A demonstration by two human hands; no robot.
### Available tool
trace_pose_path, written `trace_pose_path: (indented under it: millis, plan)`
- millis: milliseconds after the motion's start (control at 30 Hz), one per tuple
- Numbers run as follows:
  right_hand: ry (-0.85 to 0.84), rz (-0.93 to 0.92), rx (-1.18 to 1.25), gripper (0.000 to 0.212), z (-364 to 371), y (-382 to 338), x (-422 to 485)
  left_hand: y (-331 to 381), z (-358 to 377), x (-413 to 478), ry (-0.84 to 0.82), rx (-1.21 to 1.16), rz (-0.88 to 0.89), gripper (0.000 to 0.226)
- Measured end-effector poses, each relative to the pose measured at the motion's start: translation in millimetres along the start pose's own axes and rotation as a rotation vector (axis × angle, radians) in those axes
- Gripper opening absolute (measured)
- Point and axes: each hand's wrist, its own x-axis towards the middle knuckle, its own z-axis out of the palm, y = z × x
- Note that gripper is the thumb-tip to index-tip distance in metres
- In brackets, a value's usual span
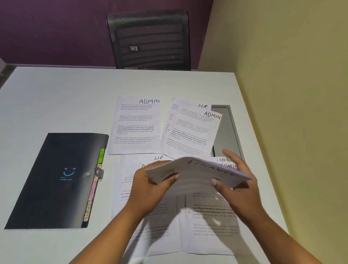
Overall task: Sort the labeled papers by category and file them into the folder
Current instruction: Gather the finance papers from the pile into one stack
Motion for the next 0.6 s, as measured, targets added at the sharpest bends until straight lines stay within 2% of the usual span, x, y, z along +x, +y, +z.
trace_pose_path:
  millis: [133, 267, 367, 533, 600]
  plan:
    - [-0.007, 0.238, 0.006, 0.039, 13.4, 20.2, 2.3, -22.5, 5.3, 4.1, 0.024, 0.054, -0.104, 0.032]
    - [0.015, 0.2, -0.041, 0.038, 12.0, 29.3, 7.6, -33.1, -0.2, 10.9, 0.052, 0.086, -0.057, 0.028]
    - [-0.056, 0.251, -0.128, 0.044, 17.7, 37.9, 10.0, -43.2, -0.7, 12.4, 0.03, 0.121, -0.103, 0.025]
    - [-0.135, 0.16, -0.27, 0.028, 15.8, 25.4, 12.1, -35.1, -14.4, 16.1, 0.058, -0.005, -0.2, 0.016]
    - [-0.159, 0.113, -0.296, 0.016, 15.1, 15.2, 8.7, -26.7, -26.9, 16.2, 0.083, -0.069, -0.179, 0.016]
